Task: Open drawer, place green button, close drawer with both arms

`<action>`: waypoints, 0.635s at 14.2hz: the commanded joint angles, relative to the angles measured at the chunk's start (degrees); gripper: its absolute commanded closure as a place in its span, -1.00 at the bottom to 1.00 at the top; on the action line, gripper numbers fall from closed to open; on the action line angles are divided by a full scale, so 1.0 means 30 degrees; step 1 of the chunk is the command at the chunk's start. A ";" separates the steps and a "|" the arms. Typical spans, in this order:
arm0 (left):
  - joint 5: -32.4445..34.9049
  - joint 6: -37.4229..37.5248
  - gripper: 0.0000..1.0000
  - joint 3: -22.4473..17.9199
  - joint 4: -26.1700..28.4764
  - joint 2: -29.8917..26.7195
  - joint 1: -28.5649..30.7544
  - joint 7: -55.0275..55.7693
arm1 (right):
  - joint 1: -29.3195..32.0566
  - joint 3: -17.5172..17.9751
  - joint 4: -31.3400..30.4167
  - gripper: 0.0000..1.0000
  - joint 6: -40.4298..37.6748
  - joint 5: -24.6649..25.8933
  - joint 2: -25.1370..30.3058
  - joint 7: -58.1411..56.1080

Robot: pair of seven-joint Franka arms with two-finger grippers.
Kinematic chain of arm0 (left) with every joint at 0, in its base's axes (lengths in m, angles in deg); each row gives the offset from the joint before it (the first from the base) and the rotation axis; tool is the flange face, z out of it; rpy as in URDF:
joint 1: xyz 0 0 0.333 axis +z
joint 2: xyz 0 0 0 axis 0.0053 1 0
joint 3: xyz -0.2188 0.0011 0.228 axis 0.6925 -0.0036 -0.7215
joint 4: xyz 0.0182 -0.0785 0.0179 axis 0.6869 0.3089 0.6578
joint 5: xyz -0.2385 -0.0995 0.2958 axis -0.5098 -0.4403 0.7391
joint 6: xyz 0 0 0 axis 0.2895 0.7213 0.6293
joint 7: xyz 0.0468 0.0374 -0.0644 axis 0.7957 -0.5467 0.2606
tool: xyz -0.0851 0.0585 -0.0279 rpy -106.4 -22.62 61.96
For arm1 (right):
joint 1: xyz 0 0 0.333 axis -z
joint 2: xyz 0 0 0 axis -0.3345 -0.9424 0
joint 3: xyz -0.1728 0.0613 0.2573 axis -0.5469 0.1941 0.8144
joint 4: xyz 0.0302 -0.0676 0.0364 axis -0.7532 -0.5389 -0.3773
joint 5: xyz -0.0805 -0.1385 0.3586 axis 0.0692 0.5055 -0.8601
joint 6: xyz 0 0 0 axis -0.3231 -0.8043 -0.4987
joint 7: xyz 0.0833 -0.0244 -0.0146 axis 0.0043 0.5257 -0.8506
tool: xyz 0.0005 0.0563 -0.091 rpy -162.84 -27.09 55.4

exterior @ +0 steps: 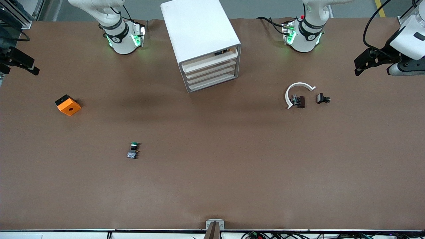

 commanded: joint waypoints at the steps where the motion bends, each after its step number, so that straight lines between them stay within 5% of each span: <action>1: -0.0490 0.1673 -1.00 0.1189 -0.4536 0.3585 0.1209 -0.0037 | -0.0446 0.0329 -0.0461 -1.00 0.0143 -0.0242 0.0939 0.0292; 4: -0.0580 0.1743 -1.00 0.0996 -0.4577 0.3619 0.1629 -0.0269 | -0.1890 0.1441 -0.0402 -1.00 0.0231 0.0722 0.1002 0.3328; 9: -0.0404 0.1743 -1.00 0.1113 -0.4577 0.3619 0.1631 -0.0151 | -0.1364 0.1267 -0.0402 -1.00 0.0319 0.0754 0.0972 0.3603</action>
